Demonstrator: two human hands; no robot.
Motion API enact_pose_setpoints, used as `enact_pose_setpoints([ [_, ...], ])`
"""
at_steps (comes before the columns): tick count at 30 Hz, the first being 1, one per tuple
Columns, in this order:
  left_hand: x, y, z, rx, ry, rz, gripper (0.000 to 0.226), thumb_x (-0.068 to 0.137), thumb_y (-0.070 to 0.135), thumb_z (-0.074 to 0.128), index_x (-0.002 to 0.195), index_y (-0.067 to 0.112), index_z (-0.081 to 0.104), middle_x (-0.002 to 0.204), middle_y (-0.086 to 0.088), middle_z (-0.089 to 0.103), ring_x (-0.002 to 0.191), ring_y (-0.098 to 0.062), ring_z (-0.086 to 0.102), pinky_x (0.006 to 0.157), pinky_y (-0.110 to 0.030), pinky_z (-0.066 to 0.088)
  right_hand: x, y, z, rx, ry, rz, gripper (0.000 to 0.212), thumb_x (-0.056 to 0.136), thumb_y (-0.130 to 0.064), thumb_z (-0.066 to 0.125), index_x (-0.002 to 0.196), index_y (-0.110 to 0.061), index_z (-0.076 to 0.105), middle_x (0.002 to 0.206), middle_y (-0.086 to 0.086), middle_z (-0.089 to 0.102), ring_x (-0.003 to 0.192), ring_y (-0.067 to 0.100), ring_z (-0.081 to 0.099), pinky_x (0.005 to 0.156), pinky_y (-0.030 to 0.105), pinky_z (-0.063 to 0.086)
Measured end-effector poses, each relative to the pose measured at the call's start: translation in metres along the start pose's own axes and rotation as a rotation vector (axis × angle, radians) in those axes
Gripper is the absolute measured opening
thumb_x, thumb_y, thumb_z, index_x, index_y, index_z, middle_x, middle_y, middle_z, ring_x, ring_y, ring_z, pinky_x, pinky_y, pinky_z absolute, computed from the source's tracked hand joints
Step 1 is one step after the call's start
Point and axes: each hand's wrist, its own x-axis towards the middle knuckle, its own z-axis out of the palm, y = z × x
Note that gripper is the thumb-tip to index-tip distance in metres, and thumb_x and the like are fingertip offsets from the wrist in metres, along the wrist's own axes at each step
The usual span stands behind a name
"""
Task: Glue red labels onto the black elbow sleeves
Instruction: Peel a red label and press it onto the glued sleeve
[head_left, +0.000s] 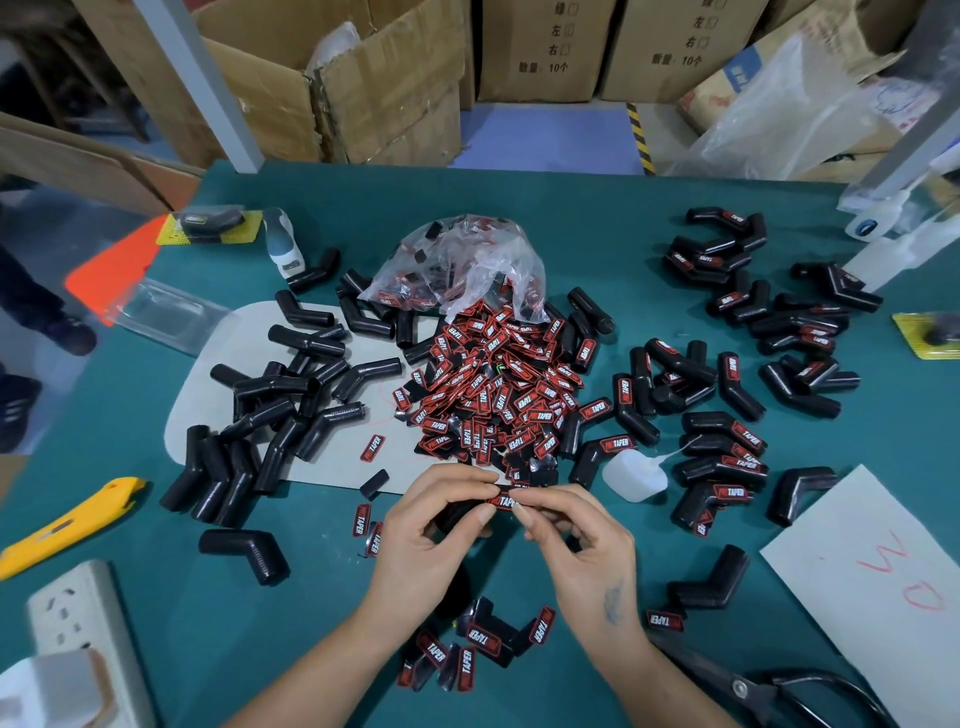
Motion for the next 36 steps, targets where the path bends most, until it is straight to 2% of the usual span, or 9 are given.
enact_pose_setpoints([
  [4, -0.0005, 0.0002, 0.0003, -0.045, 0.0, -0.022, 0.026, 0.09, 0.0, 0.074, 0.105, 0.021, 0.08, 0.115, 0.005, 0.074, 0.111, -0.019, 0.071, 0.084, -0.021, 0.059, -0.0009, 0.0002, -0.0004, -0.01, -0.003, 0.008, 0.022, 0.092, -0.019, 0.076, 0.103, -0.038, 0.081, 0.093, -0.007, 0.074, 0.08, 0.02, 0.07, 0.074, 0.022, 0.054],
  [8, 0.0003, -0.0005, -0.0006, -0.053, -0.001, -0.021, 0.026, 0.089, -0.001, 0.074, 0.103, 0.02, 0.08, 0.114, 0.006, 0.075, 0.111, -0.018, 0.071, 0.088, -0.018, 0.056, -0.001, -0.0008, -0.0005, -0.013, -0.004, 0.009, 0.025, 0.092, -0.015, 0.077, 0.103, -0.037, 0.081, 0.093, -0.009, 0.074, 0.08, 0.019, 0.07, 0.074, 0.02, 0.054],
  [12, -0.0003, -0.0009, -0.0009, -0.029, -0.003, -0.021, 0.026, 0.089, 0.001, 0.075, 0.104, 0.022, 0.08, 0.115, 0.006, 0.075, 0.112, -0.019, 0.071, 0.093, -0.022, 0.055, -0.0006, -0.0011, -0.0004, 0.004, -0.001, 0.016, 0.026, 0.092, -0.013, 0.077, 0.102, -0.036, 0.081, 0.092, -0.007, 0.074, 0.079, 0.018, 0.07, 0.074, 0.02, 0.054],
  [17, -0.0009, -0.0001, -0.0009, 0.017, -0.005, 0.009, 0.017, 0.095, 0.016, 0.072, 0.107, 0.026, 0.078, 0.117, 0.006, 0.072, 0.114, -0.02, 0.07, 0.1, -0.025, 0.052, -0.0001, -0.0014, 0.0007, 0.019, 0.006, 0.025, 0.025, 0.091, -0.016, 0.077, 0.102, -0.037, 0.082, 0.092, -0.006, 0.075, 0.077, 0.017, 0.07, 0.073, 0.018, 0.054],
  [20, -0.0014, -0.0007, -0.001, 0.065, -0.031, 0.009, 0.017, 0.097, 0.018, 0.069, 0.109, 0.028, 0.076, 0.116, 0.005, 0.069, 0.114, -0.023, 0.068, 0.101, -0.025, 0.049, -0.0005, -0.0006, 0.0009, 0.02, 0.007, 0.026, 0.023, 0.091, -0.018, 0.077, 0.103, -0.038, 0.081, 0.092, -0.006, 0.075, 0.077, 0.017, 0.07, 0.074, 0.02, 0.054],
  [29, 0.0008, -0.0003, -0.0028, 0.116, -0.085, 0.036, 0.019, 0.097, 0.015, 0.068, 0.11, 0.022, 0.079, 0.114, 0.007, 0.065, 0.11, -0.022, 0.067, 0.096, -0.024, 0.05, -0.0008, -0.0005, -0.0017, -0.007, -0.028, 0.036, 0.025, 0.093, -0.017, 0.075, 0.105, -0.039, 0.08, 0.094, -0.008, 0.074, 0.08, 0.019, 0.07, 0.075, 0.022, 0.053],
  [34, 0.0007, -0.0027, -0.0041, 0.131, -0.104, 0.039, 0.022, 0.096, 0.006, 0.071, 0.111, 0.018, 0.082, 0.115, 0.008, 0.064, 0.11, -0.023, 0.067, 0.097, -0.025, 0.051, -0.0014, 0.0016, -0.0002, 0.024, -0.013, 0.114, 0.026, 0.09, -0.023, 0.076, 0.106, -0.043, 0.078, 0.097, -0.006, 0.077, 0.085, 0.018, 0.071, 0.08, 0.031, 0.06],
  [36, 0.0011, -0.0028, -0.0045, 0.131, -0.108, 0.047, 0.023, 0.096, 0.004, 0.071, 0.112, 0.018, 0.082, 0.116, 0.007, 0.064, 0.111, -0.024, 0.067, 0.097, -0.026, 0.052, -0.0017, 0.0032, -0.0002, 0.029, -0.009, 0.131, 0.025, 0.09, -0.024, 0.076, 0.107, -0.043, 0.078, 0.097, -0.005, 0.077, 0.086, 0.019, 0.071, 0.08, 0.03, 0.059],
])
